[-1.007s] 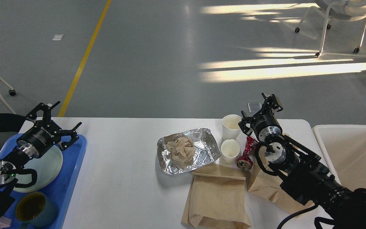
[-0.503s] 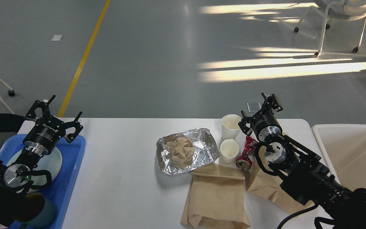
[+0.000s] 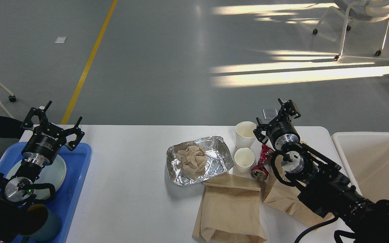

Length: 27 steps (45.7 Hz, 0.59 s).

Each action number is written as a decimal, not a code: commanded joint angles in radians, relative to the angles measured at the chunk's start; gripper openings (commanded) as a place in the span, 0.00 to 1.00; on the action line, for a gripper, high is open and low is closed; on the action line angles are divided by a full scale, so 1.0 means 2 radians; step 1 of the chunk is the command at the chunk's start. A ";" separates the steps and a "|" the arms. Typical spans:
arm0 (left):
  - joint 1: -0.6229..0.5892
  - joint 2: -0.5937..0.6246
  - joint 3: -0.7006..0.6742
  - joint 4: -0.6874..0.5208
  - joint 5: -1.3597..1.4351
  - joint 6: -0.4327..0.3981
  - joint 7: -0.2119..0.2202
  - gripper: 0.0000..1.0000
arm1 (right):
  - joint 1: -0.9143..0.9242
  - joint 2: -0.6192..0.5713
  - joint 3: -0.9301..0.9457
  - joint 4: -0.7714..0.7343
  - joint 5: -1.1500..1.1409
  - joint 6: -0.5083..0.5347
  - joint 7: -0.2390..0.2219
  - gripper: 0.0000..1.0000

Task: Tidy desktop

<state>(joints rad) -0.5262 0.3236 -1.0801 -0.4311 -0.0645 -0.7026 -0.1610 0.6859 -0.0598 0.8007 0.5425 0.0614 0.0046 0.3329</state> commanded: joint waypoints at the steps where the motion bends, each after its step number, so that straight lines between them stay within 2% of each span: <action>1: 0.000 0.000 0.000 0.000 0.000 0.000 0.000 0.96 | 0.000 0.000 0.000 0.000 0.000 0.000 0.000 1.00; 27: 0.000 0.000 0.000 0.000 0.000 0.000 0.000 0.96 | 0.001 0.000 0.000 0.000 0.000 0.000 0.000 1.00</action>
<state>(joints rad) -0.5261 0.3236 -1.0800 -0.4311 -0.0645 -0.7026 -0.1611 0.6862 -0.0598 0.8007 0.5424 0.0614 0.0046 0.3329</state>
